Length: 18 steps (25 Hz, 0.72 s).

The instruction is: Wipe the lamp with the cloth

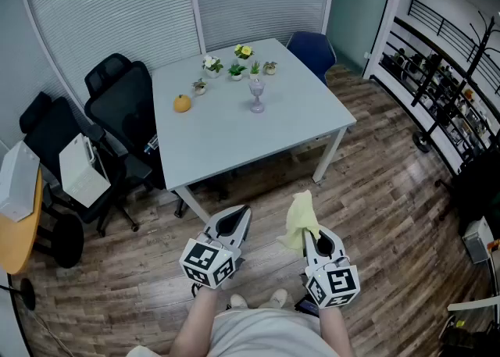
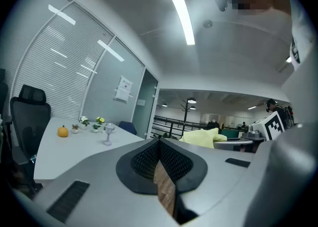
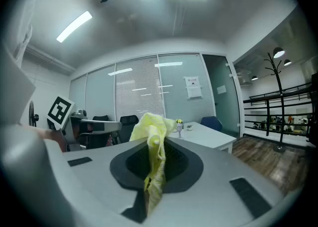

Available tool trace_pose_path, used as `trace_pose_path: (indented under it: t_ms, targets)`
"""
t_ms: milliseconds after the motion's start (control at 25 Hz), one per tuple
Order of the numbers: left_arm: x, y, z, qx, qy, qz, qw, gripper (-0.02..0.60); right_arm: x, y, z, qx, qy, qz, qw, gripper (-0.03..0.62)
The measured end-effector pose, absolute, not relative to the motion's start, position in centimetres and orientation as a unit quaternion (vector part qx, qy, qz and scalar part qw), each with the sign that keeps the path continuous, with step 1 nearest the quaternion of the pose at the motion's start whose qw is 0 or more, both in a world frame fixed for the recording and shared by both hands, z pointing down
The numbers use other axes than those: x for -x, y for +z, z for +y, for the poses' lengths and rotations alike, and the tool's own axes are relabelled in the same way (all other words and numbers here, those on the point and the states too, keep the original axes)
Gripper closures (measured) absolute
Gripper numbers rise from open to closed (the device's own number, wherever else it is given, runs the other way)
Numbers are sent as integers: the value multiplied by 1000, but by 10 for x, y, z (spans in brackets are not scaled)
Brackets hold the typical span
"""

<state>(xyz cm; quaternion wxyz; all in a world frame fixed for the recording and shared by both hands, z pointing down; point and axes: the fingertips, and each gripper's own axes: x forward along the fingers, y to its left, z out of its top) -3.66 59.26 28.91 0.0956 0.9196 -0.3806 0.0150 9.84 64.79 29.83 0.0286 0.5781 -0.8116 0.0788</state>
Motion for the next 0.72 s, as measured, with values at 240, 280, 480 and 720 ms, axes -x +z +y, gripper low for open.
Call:
trace_pose_path:
  t_ms: [240,280,480,720]
  targets:
    - [36,289,590,-916,19,-390,93,580,-102,296,646,-575,79,-814,23,568]
    - [34,289,590,-915,20,-391,92,580,-104,296,646,-574,79,-815,22,568]
    - [28,289,589,-913,24,-398,88,580,-110,294,643,-568,77,-820,20,568]
    - [16,286,584,-902,5,-423,85,548,-133,293,642,-563,79,-823,8,568]
